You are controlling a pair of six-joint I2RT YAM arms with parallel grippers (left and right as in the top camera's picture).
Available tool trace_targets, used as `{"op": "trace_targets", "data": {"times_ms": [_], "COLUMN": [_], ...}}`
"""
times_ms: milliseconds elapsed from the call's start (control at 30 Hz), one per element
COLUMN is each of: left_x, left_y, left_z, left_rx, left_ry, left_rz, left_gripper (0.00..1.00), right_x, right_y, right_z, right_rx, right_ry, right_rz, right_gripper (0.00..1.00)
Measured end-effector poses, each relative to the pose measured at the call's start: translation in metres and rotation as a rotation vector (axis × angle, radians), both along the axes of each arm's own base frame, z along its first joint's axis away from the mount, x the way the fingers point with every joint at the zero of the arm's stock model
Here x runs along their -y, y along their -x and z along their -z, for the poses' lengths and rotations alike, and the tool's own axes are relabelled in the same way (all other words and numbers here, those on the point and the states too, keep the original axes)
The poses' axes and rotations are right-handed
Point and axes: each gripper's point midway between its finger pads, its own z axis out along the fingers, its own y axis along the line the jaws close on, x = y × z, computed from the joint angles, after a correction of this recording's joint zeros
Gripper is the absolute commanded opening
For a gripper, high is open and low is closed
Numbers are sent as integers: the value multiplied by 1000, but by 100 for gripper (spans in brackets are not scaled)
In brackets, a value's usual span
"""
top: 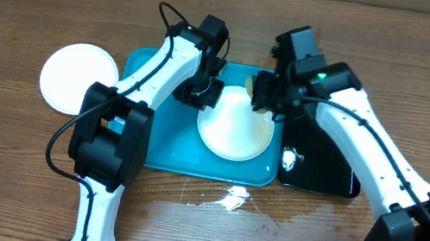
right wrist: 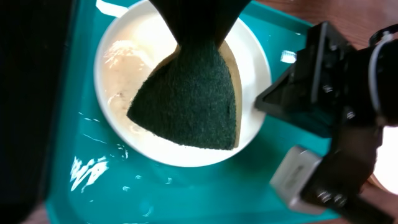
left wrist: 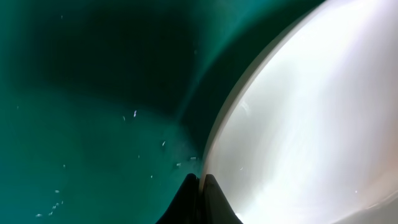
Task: Clean dirty plates on tray and stack at the side
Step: 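Return the sponge with the right gripper into the black tray, then lift the white plate with the left gripper and tilt it over the black tray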
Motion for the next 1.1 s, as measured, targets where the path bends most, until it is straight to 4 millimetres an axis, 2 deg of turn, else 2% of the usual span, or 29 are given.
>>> {"op": "trace_targets", "data": {"times_ms": [133, 233, 333, 400, 467, 600, 700, 800, 867, 933, 967, 1100], "left_x": [-4, -5, -4, -4, -3, -6, -12, -19, -23, -27, -28, -24], "left_y": [-2, -9, -14, -14, -15, -16, -18, -22, -23, -25, -26, -25], "left_z": [-14, -32, -45, -51, -55, -57, -59, -61, -63, -64, -65, -68], "left_rx": [3, 26, 42, 43, 41, 25, 11, -3, -10, -15, -18, -30], "left_ry": [-26, -40, -39, -31, -15, 30, 75, 139, 177, 207, 222, 260], "left_rz": [-4, -7, -7, -2, 2, -16, -33, -61, -76, -95, -100, -104], "left_gripper": [4, 4, 4, 4, 4, 4, 4, 4, 4, 4, 4, 4], "right_x": [34, 71, 101, 122, 142, 171, 188, 198, 202, 204, 204, 204], "right_y": [0, 7, 8, 10, 10, 13, 15, 15, 15, 15, 14, 14], "right_z": [-5, -9, -8, -5, -3, -1, 0, 0, 0, 0, 0, 0], "right_rx": [-50, -102, -132, -155, -168, -190, -197, -198, -196, -192, -192, -187], "right_ry": [-3, 16, 38, 63, 83, 105, 118, 125, 129, 133, 132, 136], "right_rz": [74, 150, 205, 246, 281, 326, 345, 354, 357, 354, 359, 347], "right_gripper": [6, 14, 29, 33, 42, 54, 61, 72, 81, 96, 100, 100]}}
